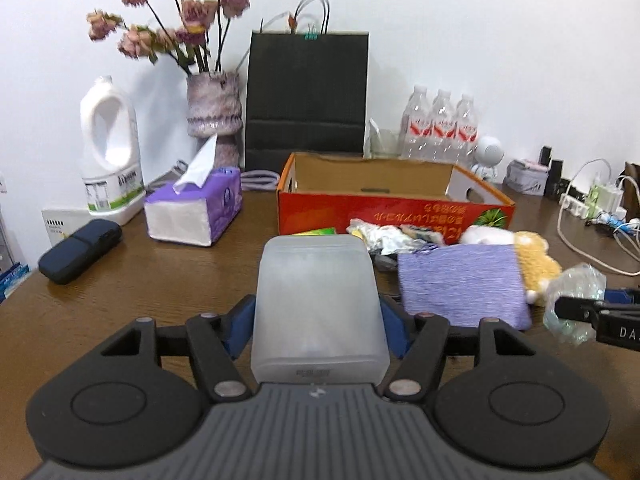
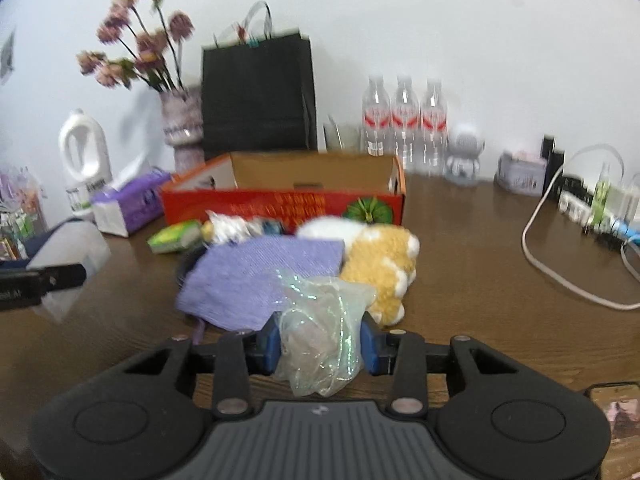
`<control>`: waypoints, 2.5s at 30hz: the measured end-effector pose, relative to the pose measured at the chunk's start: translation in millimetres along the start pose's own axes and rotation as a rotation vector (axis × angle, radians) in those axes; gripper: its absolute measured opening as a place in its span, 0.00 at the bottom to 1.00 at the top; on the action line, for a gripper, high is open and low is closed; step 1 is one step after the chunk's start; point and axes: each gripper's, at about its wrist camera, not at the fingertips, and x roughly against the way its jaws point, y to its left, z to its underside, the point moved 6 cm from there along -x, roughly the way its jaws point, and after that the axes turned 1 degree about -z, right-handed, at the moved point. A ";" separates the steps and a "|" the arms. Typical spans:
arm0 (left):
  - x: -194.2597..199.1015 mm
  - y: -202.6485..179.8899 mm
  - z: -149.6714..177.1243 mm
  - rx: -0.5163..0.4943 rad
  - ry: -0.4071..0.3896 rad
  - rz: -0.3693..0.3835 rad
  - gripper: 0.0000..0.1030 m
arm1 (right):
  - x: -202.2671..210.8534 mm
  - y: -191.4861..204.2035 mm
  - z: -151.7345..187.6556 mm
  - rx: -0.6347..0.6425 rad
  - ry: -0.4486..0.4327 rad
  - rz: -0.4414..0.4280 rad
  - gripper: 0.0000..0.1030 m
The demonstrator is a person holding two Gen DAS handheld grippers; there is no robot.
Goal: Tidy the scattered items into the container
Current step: 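Grasp the clear cotton-swab box with the left tool while the right tool grasps the plastic bag, then carry both held items over the cardboard box and open both tools inside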
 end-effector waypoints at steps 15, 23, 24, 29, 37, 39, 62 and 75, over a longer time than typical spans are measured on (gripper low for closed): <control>83.7 -23.3 -10.9 -0.024 -0.240 0.020 0.64 | 87.3 35.9 -24.5 0.091 -0.254 -0.024 0.36; 45.0 -27.7 -48.1 -0.035 -0.220 0.040 0.64 | 60.8 25.3 -58.6 0.046 -0.235 -0.030 0.36; 36.1 -28.6 -54.1 -0.038 -0.218 0.044 0.64 | 54.1 23.7 -63.4 0.041 -0.233 -0.029 0.36; -17.6 -29.3 -79.5 -0.030 -0.197 0.047 0.64 | 9.3 12.5 -94.1 0.020 -0.227 -0.016 0.36; -109.0 -25.8 -124.4 -0.010 -0.163 0.046 0.64 | -77.0 -9.2 -144.7 -0.017 -0.208 -0.011 0.36; -128.7 -24.8 -139.9 -0.012 -0.171 0.040 0.64 | -94.7 -13.1 -157.8 -0.021 -0.212 -0.009 0.36; -311.4 -15.1 -222.5 -0.002 0.118 -0.003 0.64 | -257.1 -47.1 -240.4 0.011 0.025 0.001 0.36; -385.5 -10.4 -205.1 -0.072 0.533 0.005 0.64 | -351.5 -62.9 -208.5 -0.067 0.561 -0.029 0.36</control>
